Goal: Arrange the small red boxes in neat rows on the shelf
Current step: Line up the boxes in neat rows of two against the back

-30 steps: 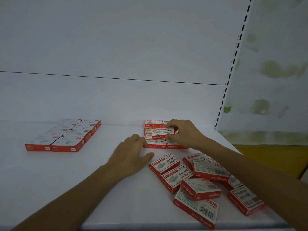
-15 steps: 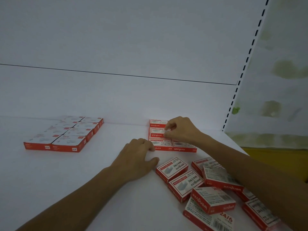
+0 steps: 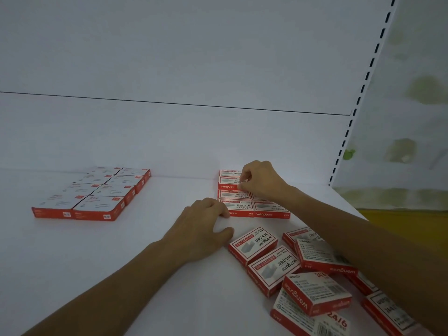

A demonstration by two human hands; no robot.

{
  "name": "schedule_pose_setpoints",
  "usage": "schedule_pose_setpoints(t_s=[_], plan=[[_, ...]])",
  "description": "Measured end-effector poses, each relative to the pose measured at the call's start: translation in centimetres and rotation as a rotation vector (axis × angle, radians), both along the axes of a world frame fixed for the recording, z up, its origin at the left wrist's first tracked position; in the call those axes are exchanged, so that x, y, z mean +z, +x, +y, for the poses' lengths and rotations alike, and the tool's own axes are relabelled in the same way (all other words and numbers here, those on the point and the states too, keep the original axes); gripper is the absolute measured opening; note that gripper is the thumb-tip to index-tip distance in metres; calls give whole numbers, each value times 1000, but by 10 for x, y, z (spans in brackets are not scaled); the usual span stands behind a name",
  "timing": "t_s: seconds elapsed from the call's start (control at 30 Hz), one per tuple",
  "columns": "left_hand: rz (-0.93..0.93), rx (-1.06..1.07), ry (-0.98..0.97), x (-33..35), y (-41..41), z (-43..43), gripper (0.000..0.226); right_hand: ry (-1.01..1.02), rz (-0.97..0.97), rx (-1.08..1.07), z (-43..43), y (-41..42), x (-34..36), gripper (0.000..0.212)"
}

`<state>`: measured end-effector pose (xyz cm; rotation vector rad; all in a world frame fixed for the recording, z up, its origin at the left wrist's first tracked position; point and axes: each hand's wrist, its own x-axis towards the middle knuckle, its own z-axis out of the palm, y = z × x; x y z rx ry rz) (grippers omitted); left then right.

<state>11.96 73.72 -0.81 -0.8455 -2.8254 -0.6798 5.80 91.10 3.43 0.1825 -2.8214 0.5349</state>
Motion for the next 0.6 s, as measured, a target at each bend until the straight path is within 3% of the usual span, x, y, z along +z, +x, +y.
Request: schedule_pose_setpoints(t_s=[0.27, 0.43, 0.6], plan=[[31, 45, -15, 2, 1, 4, 36, 64, -1, -63, -3, -1, -1, 17], [120, 84, 68, 4, 2, 5, 31, 18, -74, 19, 4, 11, 8, 32], [147, -69, 192, 10, 12, 7, 19, -21, -35, 71, 18, 41, 16, 34]])
